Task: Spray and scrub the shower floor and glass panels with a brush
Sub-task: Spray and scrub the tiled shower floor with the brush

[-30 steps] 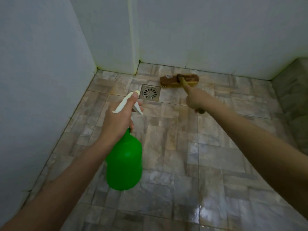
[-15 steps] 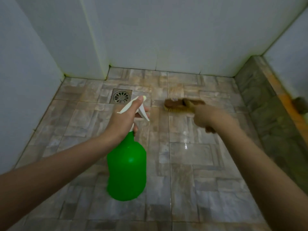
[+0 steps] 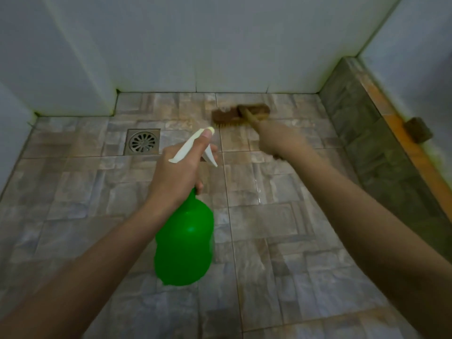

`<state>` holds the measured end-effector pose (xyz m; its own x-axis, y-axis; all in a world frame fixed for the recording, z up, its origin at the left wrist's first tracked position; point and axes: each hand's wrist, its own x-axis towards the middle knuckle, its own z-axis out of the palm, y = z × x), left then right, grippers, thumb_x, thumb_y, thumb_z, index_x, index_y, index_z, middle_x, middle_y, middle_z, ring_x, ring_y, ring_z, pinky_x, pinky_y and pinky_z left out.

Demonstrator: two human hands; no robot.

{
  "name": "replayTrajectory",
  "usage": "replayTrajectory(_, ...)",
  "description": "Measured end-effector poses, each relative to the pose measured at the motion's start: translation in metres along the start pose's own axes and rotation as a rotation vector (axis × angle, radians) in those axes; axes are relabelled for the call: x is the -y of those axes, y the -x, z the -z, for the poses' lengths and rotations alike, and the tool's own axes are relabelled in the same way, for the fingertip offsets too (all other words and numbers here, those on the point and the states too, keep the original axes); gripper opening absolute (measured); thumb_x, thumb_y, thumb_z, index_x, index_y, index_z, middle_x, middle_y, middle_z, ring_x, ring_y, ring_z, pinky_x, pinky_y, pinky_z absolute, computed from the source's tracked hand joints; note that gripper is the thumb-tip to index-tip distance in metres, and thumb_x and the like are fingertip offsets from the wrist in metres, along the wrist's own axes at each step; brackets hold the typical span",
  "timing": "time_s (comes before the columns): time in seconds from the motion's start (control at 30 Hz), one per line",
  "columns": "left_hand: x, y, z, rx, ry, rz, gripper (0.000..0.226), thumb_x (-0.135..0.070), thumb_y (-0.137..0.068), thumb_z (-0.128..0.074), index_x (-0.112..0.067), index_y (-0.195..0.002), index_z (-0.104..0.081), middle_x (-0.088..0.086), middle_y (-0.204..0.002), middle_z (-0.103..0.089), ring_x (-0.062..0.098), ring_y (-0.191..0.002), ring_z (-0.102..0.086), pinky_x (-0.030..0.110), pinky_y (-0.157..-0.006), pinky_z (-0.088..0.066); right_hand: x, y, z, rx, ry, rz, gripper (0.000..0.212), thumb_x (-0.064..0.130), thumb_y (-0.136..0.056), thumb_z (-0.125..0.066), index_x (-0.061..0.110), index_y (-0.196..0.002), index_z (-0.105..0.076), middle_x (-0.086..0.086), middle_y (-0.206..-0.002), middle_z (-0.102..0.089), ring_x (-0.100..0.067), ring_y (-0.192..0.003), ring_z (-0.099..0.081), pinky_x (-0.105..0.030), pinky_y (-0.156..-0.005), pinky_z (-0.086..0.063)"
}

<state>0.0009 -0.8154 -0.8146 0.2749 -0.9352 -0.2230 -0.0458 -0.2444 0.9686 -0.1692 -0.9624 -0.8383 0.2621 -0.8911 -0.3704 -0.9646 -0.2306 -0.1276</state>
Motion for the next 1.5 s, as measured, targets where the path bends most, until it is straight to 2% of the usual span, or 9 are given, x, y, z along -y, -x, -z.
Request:
replayTrajectory(0.1,0.004,-0.002,-0.004,0.032,-0.017,-0.017,0.044,-0.074,-0.08,-0.051,-0.04,-0.084,-0.078,0.024,-0.093,-0.074,0.026,-0.045,-0.057,0.032,-0.053,-0.047,-0.023,-0.035,0.005,-0.056,0.002,-0.005,0.1,-0.009,-0.088,-0.043,0.051,-0.147,0.011,-0.023,-0.113,-0.055,-0.025,-0.057,-0.058,-0.026,-0.035,-0.04)
replayTrajectory(0.27,0.005,-0.006,-0.011,0.02,0.014,0.012,0.037,-0.062,-0.093,-0.053,-0.041,-0.075,-0.078,-0.002,-0.09,-0.078,0.019,-0.038,-0.05,0.032,-0.051,-0.047,-0.024,0.006,0.017,0.054,0.071,-0.261,0.054,-0.002,-0.092,-0.047,0.009,-0.143,-0.033,-0.008,-0.077,-0.048,-0.018,-0.055,-0.056,-0.03,-0.043,-0.045)
replayTrajectory(0.47,0.003,-0.004,-0.015,0.022,-0.013,0.018,0.034,-0.057,-0.095,-0.052,-0.038,-0.081,-0.077,-0.011,-0.09,-0.078,0.018,-0.04,-0.052,0.028,-0.047,-0.045,-0.081,-0.011,0.002,-0.106,0.036,-0.187,0.102,-0.011,-0.085,-0.044,0.046,-0.148,0.012,-0.024,-0.113,-0.055,-0.027,-0.061,-0.059,-0.035,-0.043,-0.051)
replayTrajectory(0.63,-0.001,0.006,-0.013,0.036,-0.031,0.009,0.036,-0.054,-0.096,-0.051,-0.031,-0.087,-0.077,-0.024,-0.08,-0.075,0.015,-0.036,-0.048,0.026,-0.045,-0.046,-0.097,0.048,0.032,0.14,0.128,-0.332,0.061,0.0,-0.089,-0.048,0.023,-0.143,-0.032,-0.011,-0.086,-0.056,-0.023,-0.059,-0.061,-0.03,-0.043,-0.049)
replayTrajectory(0.83,0.006,0.024,-0.02,0.114,-0.064,0.003,0.032,-0.062,-0.093,-0.055,-0.044,-0.075,-0.075,-0.009,-0.089,-0.078,0.018,-0.041,-0.05,0.027,-0.051,-0.044,-0.127,0.075,-0.013,0.008,0.018,-0.177,0.103,-0.007,-0.084,-0.038,0.062,-0.14,0.014,-0.016,-0.1,-0.055,-0.027,-0.047,-0.06,-0.023,-0.031,-0.041)
replayTrajectory(1.03,0.006,0.046,-0.029,0.204,-0.04,0.018,0.039,-0.065,-0.078,-0.05,-0.036,-0.087,-0.073,-0.012,-0.093,-0.078,0.017,-0.035,-0.046,0.02,-0.043,-0.043,-0.144,0.152,-0.004,0.282,0.198,-0.356,0.082,0.002,-0.086,-0.046,0.039,-0.151,-0.014,-0.005,-0.089,-0.053,-0.024,-0.072,-0.064,-0.034,-0.061,-0.058)
replayTrajectory(1.2,0.017,0.07,-0.037,0.284,-0.07,-0.001,0.043,-0.061,-0.085,-0.051,-0.026,-0.092,-0.076,-0.004,-0.094,-0.079,0.019,-0.036,-0.045,0.021,-0.043,-0.043,-0.168,0.161,-0.036,0.104,0.13,-0.269,0.096,-0.002,-0.086,-0.039,0.053,-0.146,0.011,-0.009,-0.072,-0.053,-0.024,-0.056,-0.058,-0.031,-0.044,-0.046)
replayTrajectory(1.37,0.027,0.085,-0.041,0.358,-0.144,-0.01,0.051,-0.076,-0.079,-0.05,-0.035,-0.086,-0.078,0.011,-0.088,-0.077,0.023,-0.04,-0.051,0.031,-0.054,-0.045,-0.166,0.254,-0.033,0.252,0.116,-0.269,0.101,-0.003,-0.087,-0.042,0.061,-0.139,0.015,-0.005,-0.078,-0.057,-0.015,-0.052,-0.057,-0.026,-0.045,-0.049)
replayTrajectory(1.5,0.027,0.093,-0.047,0.385,-0.146,-0.002,0.049,-0.068,-0.084,-0.055,-0.026,-0.088,-0.079,-0.003,-0.094,-0.079,0.027,-0.04,-0.049,0.022,-0.045,-0.045,-0.166,0.252,-0.066,0.146,0.118,-0.301,0.1,-0.003,-0.087,-0.041,0.052,-0.143,0.021,-0.007,-0.075,-0.054,-0.022,-0.058,-0.059,-0.032,-0.046,-0.047)
